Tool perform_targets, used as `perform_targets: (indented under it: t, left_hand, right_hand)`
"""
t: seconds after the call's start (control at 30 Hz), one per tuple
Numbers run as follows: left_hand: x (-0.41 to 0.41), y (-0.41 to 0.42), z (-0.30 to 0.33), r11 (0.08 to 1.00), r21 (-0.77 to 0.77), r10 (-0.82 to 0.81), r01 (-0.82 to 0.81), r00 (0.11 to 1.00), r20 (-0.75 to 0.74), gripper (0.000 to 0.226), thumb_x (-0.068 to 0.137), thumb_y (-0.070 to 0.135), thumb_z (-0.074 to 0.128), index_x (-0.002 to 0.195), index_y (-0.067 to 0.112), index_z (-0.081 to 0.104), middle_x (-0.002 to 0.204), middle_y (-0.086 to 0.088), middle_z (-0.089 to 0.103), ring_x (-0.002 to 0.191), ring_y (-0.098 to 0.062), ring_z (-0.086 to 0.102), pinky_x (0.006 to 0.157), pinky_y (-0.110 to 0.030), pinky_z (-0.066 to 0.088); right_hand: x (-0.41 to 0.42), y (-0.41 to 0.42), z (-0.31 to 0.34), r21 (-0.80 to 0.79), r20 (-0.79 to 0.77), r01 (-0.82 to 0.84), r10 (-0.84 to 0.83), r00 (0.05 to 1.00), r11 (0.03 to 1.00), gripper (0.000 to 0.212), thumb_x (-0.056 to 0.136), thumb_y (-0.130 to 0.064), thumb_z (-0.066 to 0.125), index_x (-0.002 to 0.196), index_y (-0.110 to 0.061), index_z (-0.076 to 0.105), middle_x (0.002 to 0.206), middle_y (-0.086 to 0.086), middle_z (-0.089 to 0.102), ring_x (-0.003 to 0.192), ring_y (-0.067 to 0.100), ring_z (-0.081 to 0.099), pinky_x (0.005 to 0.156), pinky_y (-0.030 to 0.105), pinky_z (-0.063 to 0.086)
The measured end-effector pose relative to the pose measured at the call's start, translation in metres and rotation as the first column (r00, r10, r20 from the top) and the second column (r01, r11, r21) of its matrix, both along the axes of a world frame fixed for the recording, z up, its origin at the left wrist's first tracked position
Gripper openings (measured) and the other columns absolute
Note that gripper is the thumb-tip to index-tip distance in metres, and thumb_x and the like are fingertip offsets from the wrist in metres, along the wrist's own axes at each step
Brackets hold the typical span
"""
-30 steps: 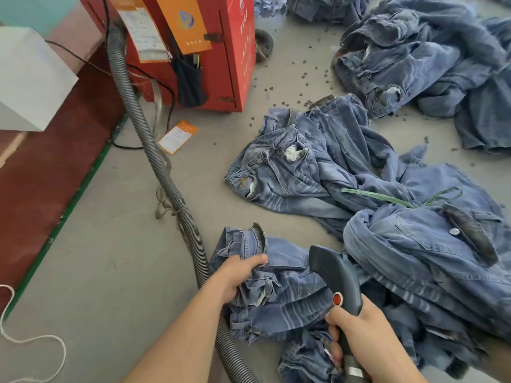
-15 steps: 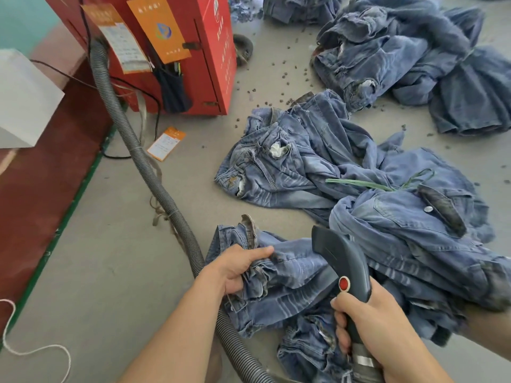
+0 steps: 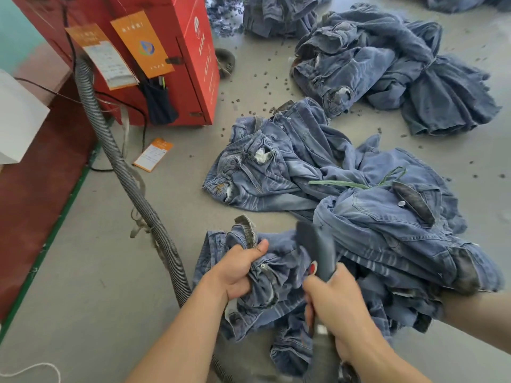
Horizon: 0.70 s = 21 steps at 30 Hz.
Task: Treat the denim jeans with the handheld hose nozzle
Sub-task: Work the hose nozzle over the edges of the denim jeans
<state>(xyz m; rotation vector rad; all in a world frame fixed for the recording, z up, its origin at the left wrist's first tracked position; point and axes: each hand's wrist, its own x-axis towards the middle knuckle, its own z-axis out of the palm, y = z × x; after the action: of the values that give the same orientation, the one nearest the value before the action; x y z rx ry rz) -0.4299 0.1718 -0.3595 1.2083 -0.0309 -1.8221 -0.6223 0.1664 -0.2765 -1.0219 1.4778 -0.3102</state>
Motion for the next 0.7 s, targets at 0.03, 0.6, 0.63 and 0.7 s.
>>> perform_targets:
  t: [0.03, 0.6, 0.63, 0.7]
  left_hand:
    - [0.003, 0.002, 0.0, 1.0, 0.004, 0.01, -0.01, 1.0, -0.008, 0.038, 0.106, 0.014, 0.053, 0.128, -0.015, 0.061, 0.125, -0.033, 0.067, 0.114, -0.044, 0.069, 0.084, -0.048, 0.063]
    - [0.046, 0.046, -0.029, 0.996, 0.052, -0.079, 0.078, 0.996, 0.037, 0.032, 0.095, 0.011, 0.067, 0.125, 0.0, 0.071, 0.131, -0.028, 0.066, 0.12, -0.043, 0.066, 0.091, -0.051, 0.059]
    - [0.049, 0.051, -0.034, 0.994, 0.053, -0.099, 0.097, 0.995, 0.03, 0.033, 0.094, 0.012, 0.069, 0.126, 0.001, 0.071, 0.132, -0.027, 0.066, 0.122, -0.043, 0.065, 0.096, -0.054, 0.057]
    - [0.052, 0.058, -0.043, 0.985, 0.092, -0.151, 0.143, 0.985, 0.088, 0.042, 0.092, 0.012, 0.073, 0.133, 0.004, 0.066, 0.135, -0.022, 0.066, 0.126, -0.041, 0.063, 0.109, -0.058, 0.048]
  right_hand:
    - [-0.001, -0.008, 0.0, -0.005, 0.024, 0.068, -0.068, 0.997, 0.998, 0.01, 0.09, 0.003, 0.053, 0.086, -0.005, 0.049, 0.06, 0.018, 0.049, 0.041, 0.024, 0.045, 0.044, 0.034, 0.042]
    - [-0.009, 0.0, -0.039, 0.34, 0.065, 0.106, -0.135, 0.989, 0.935, 0.012, 0.088, 0.001, 0.059, 0.081, -0.005, 0.051, 0.058, 0.016, 0.052, 0.042, 0.024, 0.047, 0.044, 0.032, 0.042]
    - [-0.004, 0.004, -0.041, 0.35, 0.071, 0.066, -0.096, 0.993, 0.934, 0.013, 0.088, 0.002, 0.058, 0.081, -0.005, 0.051, 0.057, 0.017, 0.051, 0.041, 0.024, 0.047, 0.043, 0.031, 0.042]
    - [0.005, 0.001, -0.048, 0.343, 0.047, 0.056, -0.076, 0.996, 0.938, 0.015, 0.089, 0.003, 0.057, 0.077, -0.004, 0.051, 0.056, 0.016, 0.049, 0.04, 0.023, 0.044, 0.043, 0.03, 0.041]
